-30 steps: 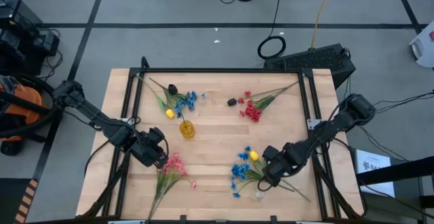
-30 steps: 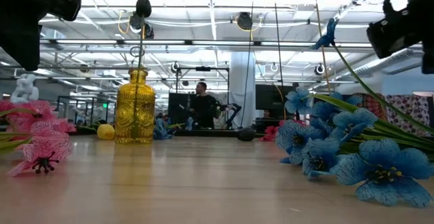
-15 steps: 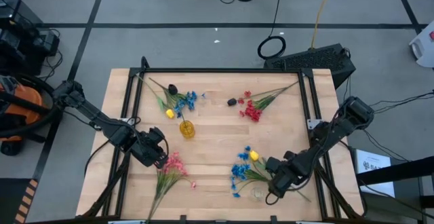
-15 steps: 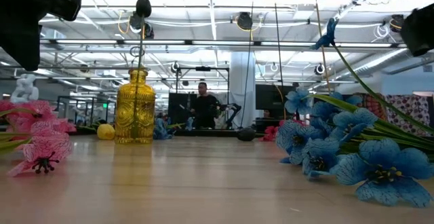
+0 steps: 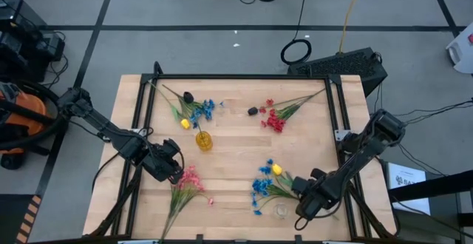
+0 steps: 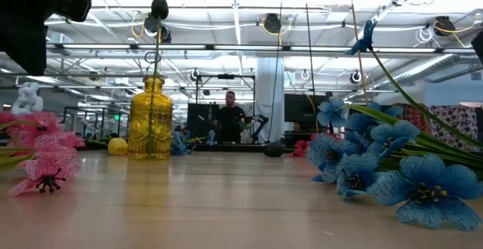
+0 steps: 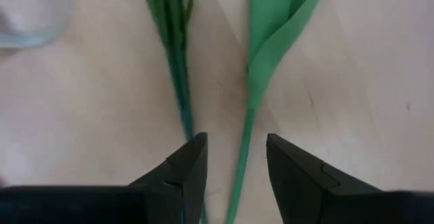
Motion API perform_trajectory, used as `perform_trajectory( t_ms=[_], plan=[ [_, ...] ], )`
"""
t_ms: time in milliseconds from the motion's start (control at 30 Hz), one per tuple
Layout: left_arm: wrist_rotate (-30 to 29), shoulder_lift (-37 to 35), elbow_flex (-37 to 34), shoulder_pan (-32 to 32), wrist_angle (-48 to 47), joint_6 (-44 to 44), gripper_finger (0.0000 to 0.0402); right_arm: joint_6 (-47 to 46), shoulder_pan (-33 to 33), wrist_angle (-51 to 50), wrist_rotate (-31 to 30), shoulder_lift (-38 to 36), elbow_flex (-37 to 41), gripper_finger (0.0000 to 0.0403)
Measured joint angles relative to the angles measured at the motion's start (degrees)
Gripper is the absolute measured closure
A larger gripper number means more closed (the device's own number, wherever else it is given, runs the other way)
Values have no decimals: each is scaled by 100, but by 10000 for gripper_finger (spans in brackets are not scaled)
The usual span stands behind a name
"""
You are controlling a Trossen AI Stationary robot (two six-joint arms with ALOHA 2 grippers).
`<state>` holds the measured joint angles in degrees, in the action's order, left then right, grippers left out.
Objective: Sort flowers into vase by color
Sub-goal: Put the bottom yellow flower into the transparent vase
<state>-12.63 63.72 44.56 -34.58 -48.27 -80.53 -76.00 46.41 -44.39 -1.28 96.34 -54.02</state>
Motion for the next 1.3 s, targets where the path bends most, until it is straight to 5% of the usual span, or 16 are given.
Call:
perform_trajectory(
  t_ms=[167, 333, 433, 633, 800, 1067, 1167, 1300],
  plan=[
    [-1, 0, 1, 0, 43, -2, 327, 21, 0, 26, 38, 481, -45, 270],
    [-2, 0, 0, -1, 89, 0, 327, 403, 24, 79, 74, 587, -61, 335],
    [-2, 1, 0, 1, 99, -1, 327, -25, 20, -16, 87, 468, -38, 387],
    [-2, 0, 0, -1, 127, 0, 327, -856, 160, -861, -414, -51, 79, 399],
    [-2, 2, 0, 0, 145, 11, 327, -1729, 391, -1138, -1627, -831, 39, 401],
    [-2, 2, 0, 0, 148, 11, 327, -2147, 840, -883, -5136, -1877, 20, 402],
    [-2, 2, 0, 1, 148, 9, 327, -1521, 938, -419, -6212, -2050, 20, 402],
    [-2, 2, 0, -1, 148, 9, 327, 473, 1001, 1189, -7209, -2094, 17, 403]
  ],
)
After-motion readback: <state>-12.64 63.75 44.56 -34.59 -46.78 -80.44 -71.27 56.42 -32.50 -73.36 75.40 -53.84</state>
